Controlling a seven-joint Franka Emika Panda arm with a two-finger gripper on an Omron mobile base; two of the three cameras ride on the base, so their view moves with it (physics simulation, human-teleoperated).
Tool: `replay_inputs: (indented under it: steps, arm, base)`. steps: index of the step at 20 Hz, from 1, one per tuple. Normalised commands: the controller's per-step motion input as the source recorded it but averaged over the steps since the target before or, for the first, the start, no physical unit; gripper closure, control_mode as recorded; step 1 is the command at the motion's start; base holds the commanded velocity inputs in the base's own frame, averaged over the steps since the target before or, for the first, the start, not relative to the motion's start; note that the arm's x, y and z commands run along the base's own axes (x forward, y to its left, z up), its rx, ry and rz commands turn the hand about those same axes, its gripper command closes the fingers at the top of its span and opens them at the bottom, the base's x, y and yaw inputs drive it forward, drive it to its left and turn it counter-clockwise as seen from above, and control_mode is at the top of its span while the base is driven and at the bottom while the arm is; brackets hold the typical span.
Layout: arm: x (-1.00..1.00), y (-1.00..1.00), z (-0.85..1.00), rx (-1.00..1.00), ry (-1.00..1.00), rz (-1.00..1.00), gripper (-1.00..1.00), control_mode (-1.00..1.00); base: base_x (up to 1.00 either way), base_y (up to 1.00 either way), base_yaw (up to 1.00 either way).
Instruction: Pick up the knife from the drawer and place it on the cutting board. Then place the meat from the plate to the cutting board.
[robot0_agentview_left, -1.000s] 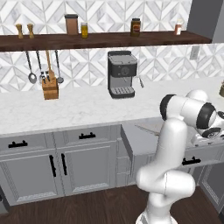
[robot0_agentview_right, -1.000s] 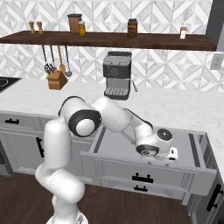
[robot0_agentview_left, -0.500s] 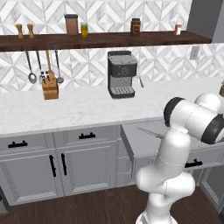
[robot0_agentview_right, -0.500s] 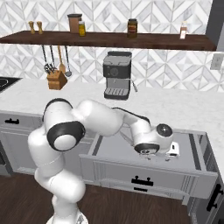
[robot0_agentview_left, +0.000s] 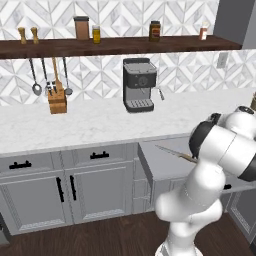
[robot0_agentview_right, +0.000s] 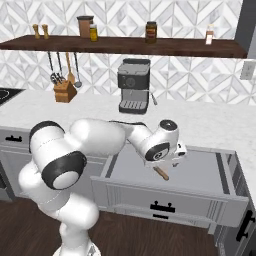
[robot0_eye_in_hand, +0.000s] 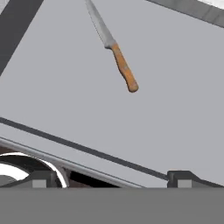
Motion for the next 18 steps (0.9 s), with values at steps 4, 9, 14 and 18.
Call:
replay_inputs:
  steps: [4,9,14,18]
  arm:
    - [0.29,0.29,-0.12,-0.02,0.00,0.02,-1.00,-1.00]
    - [0.38,0.05,-0.31,0.00,0.02,0.10,-1.00,-1.00]
    - [0.55,0.00,-0.27,0.00,0.08,0.03,-1.00,-1.00]
    - [0.18,0.03,-0.21,0.00,0.05,0.00,-1.00,-1.00]
  base:
    - [0.00,0.00,0.00]
    - [0.00,0.00,0.00]
    - [0.00,0.00,0.00]
    - [0.00,0.00,0.00]
